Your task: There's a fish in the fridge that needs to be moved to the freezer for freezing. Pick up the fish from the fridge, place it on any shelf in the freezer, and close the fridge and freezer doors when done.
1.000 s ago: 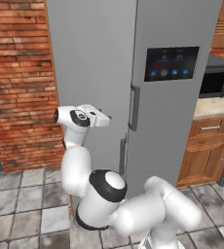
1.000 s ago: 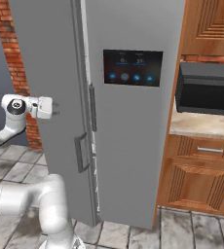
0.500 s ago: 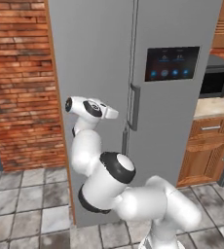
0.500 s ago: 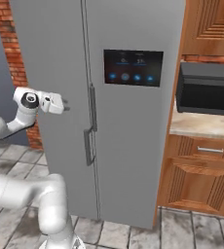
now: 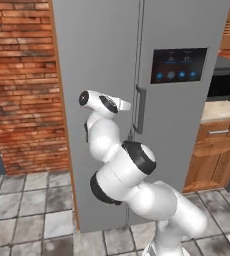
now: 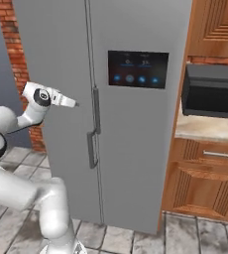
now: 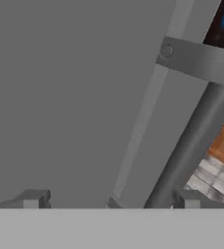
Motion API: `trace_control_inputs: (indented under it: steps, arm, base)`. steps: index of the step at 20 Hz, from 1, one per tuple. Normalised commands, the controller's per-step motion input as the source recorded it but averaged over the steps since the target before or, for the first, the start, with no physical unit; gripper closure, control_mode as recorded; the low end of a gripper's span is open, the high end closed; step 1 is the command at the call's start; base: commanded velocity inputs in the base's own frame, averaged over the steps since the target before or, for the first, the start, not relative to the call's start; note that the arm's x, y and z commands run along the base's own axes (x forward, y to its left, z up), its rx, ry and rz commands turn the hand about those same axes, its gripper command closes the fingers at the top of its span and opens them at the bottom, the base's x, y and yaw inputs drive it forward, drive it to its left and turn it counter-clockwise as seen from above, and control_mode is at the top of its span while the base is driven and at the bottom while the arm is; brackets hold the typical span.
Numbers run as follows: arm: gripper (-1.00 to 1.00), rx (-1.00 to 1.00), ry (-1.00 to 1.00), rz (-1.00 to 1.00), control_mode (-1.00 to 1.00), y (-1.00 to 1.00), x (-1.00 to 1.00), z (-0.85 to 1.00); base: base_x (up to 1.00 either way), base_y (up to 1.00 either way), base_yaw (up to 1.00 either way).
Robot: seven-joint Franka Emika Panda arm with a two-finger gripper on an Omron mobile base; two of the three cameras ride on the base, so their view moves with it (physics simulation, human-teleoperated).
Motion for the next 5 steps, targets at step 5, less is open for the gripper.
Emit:
trace_control_inputs:
  steps: [5]
  arm:
    - [-1.0,0.0,0.07,0.0,-1.0,-0.67,0.16,0.0]
  base:
    - [0.0,0.0,0.0]
